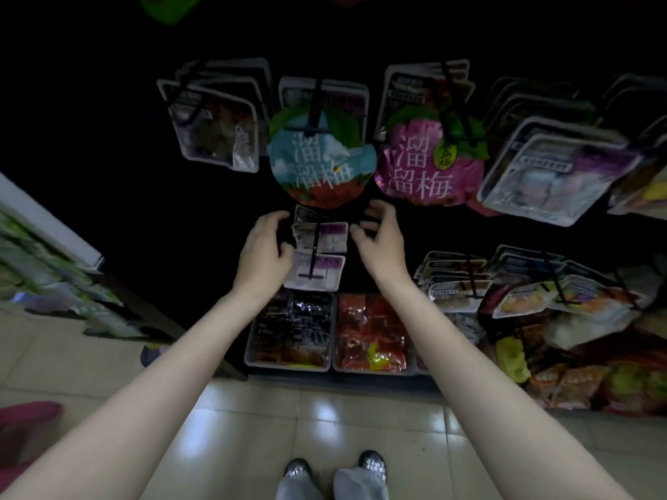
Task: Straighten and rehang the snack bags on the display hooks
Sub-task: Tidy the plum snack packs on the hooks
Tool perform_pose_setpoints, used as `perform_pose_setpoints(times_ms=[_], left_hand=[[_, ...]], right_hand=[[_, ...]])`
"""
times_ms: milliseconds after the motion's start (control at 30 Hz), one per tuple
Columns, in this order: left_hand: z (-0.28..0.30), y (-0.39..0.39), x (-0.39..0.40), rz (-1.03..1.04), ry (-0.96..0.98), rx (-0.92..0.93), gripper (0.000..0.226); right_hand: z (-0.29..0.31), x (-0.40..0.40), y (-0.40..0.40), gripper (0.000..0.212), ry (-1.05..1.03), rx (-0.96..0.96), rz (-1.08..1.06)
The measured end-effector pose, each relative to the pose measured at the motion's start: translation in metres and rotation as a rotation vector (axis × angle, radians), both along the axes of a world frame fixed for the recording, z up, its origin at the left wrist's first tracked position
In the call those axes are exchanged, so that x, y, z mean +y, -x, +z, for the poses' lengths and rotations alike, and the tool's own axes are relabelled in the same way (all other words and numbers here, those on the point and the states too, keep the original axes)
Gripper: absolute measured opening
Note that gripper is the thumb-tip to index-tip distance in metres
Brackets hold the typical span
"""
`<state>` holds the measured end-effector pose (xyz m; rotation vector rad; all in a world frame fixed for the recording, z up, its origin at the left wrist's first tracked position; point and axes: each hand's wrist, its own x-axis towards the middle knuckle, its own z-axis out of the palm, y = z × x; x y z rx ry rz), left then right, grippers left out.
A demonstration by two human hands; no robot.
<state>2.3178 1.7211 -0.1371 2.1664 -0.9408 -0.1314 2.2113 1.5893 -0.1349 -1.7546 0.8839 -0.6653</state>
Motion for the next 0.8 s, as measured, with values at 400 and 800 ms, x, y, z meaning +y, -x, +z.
perform_pose_setpoints(times_ms=[400,800], left_hand=[[0.058,0.028,-0.008,-0.189,0.152,-0.079,0.046],[0.077,0.040,-0.027,-0.239,0.135,-0.096,0.047]], right_hand=[[0.051,-0.038,0.058,0.062,0.165,-0.104,-0.394],[0.079,-0.075,0.059,0.069,0.172,0.009,-0.207]])
